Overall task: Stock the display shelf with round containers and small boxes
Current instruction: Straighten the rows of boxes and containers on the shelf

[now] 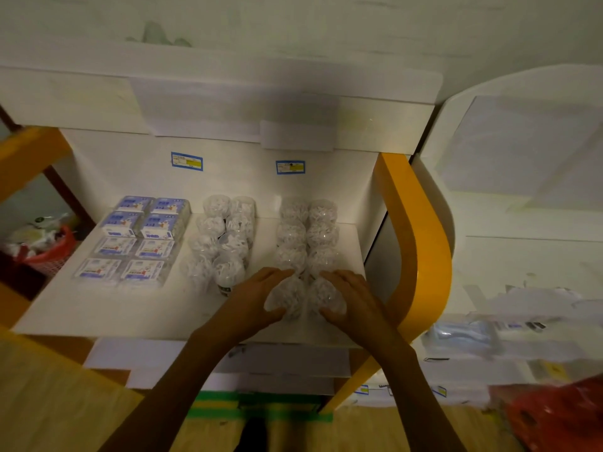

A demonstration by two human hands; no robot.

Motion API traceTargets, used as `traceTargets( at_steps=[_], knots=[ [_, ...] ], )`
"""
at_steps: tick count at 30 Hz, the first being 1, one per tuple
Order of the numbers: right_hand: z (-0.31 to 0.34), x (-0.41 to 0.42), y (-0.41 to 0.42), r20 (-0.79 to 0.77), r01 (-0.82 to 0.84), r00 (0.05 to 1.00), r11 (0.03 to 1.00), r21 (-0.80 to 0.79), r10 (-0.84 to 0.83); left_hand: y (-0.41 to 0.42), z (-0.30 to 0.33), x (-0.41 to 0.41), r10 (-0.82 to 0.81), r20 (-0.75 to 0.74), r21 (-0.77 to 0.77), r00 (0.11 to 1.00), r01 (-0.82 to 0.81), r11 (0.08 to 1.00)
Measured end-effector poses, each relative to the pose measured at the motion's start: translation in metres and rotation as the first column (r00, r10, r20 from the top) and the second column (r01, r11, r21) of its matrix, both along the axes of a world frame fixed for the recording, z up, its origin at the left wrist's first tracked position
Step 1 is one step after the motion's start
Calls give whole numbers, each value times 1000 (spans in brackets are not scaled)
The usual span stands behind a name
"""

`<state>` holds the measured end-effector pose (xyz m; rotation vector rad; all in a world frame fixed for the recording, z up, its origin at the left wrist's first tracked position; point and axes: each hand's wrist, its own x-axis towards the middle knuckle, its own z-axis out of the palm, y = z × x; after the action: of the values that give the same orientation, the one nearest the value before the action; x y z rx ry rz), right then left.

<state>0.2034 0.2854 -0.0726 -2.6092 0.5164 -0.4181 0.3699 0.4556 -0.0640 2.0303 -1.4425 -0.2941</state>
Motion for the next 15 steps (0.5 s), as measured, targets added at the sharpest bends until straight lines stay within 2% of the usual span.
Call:
traceTargets(
  at_steps=[3, 8, 15],
  knots=[
    [-4, 1, -2, 2, 7, 1000, 1000, 24, -7, -4, -4, -3, 5, 31, -4, 1000, -4, 1000],
    [-1, -2, -3, 69, 2, 998, 997, -76, 3, -6, -3, -9, 53, 121, -27, 991, -50, 998],
    [-3, -2, 0, 105, 24, 994, 993, -113, -12, -7, -6, -9, 55, 196, -55, 979, -45, 997]
  ],
)
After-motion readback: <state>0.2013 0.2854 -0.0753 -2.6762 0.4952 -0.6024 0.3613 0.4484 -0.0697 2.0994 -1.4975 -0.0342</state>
